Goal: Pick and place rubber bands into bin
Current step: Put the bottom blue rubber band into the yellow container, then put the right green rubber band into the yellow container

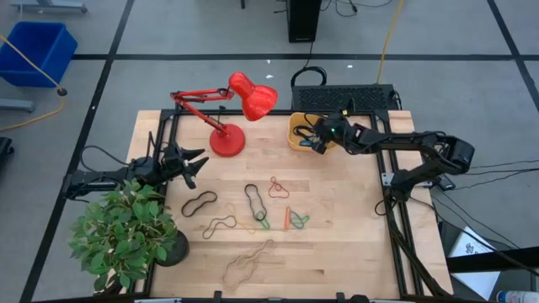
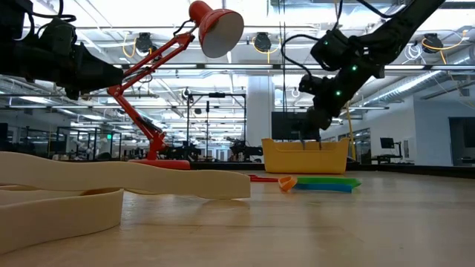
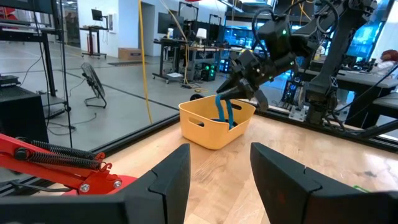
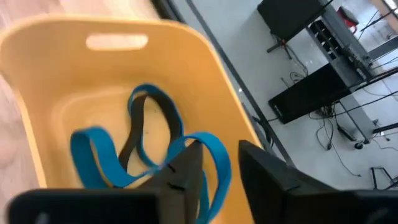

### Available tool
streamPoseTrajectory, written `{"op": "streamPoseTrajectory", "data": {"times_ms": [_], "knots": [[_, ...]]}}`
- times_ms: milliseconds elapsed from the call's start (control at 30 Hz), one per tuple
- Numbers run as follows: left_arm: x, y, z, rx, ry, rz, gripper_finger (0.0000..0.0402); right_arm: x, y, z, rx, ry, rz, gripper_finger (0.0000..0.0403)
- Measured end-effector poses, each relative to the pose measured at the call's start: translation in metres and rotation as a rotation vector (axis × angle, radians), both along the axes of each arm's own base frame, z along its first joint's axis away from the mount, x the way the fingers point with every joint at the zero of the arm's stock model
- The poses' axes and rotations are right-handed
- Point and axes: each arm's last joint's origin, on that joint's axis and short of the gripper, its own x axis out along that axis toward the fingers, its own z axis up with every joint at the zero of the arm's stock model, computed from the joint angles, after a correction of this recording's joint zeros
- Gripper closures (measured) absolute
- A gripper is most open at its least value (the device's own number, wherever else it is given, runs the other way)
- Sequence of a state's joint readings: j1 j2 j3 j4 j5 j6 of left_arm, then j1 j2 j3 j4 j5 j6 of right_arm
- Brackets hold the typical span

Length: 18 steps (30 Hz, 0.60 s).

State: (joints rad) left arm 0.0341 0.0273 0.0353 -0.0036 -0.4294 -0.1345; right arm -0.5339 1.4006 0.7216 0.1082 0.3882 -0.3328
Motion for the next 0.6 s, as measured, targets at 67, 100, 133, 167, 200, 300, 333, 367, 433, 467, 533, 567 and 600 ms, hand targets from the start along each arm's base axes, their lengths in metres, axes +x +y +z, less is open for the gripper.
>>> {"op": "streamPoseTrajectory", "data": {"times_ms": [67,100,133,167,200,300,333,367,433,467,533,567,600], "knots": [[0.0,0.0,0.0,0.0,0.0,0.0,0.0229,-0.002,0.001,0.005,-0.009,-0.014,-0.001,0.0267],[0.0,0.0,0.0,0.0,0.0,0.0,0.0229,-0.003,0.002,0.009,-0.016,-0.027,0.0,0.0256],[0.0,0.0,0.0,0.0,0.0,0.0,0.0229,-0.004,0.003,0.013,-0.022,-0.046,-0.001,0.0246],[0.0,0.0,0.0,0.0,0.0,0.0,0.0229,-0.005,0.005,0.017,-0.031,-0.065,-0.001,0.0238],[0.0,0.0,0.0,0.0,0.0,0.0,0.0229,-0.006,0.006,0.022,-0.041,-0.083,0.001,0.0231],[0.0,0.0,0.0,0.0,0.0,0.0,0.0229,-0.011,0.012,0.038,-0.069,-0.147,0.007,0.0216],[0.0,0.0,0.0,0.0,0.0,0.0,0.0229,-0.013,0.014,0.043,-0.076,-0.174,0.006,0.0212],[0.0,0.0,0.0,0.0,0.0,0.0,0.0229,-0.015,0.016,0.048,-0.083,-0.198,0.005,0.0209],[0.0,0.0,0.0,0.0,0.0,0.0,0.0229,-0.019,0.019,0.057,-0.102,-0.234,0.008,0.0203],[0.0,0.0,0.0,0.0,0.0,0.0,0.0229,-0.021,0.02,0.061,-0.109,-0.247,0.007,0.0201],[0.0,0.0,0.0,0.0,0.0,0.0,0.0229,-0.025,0.021,0.066,-0.121,-0.266,0.005,0.0197],[0.0,0.0,0.0,0.0,0.0,0.0,0.0229,-0.026,0.021,0.067,-0.125,-0.271,0.001,0.0195],[0.0,0.0,0.0,0.0,0.0,0.0,0.0229,-0.027,0.02,0.069,-0.129,-0.275,-0.003,0.0195]]}}
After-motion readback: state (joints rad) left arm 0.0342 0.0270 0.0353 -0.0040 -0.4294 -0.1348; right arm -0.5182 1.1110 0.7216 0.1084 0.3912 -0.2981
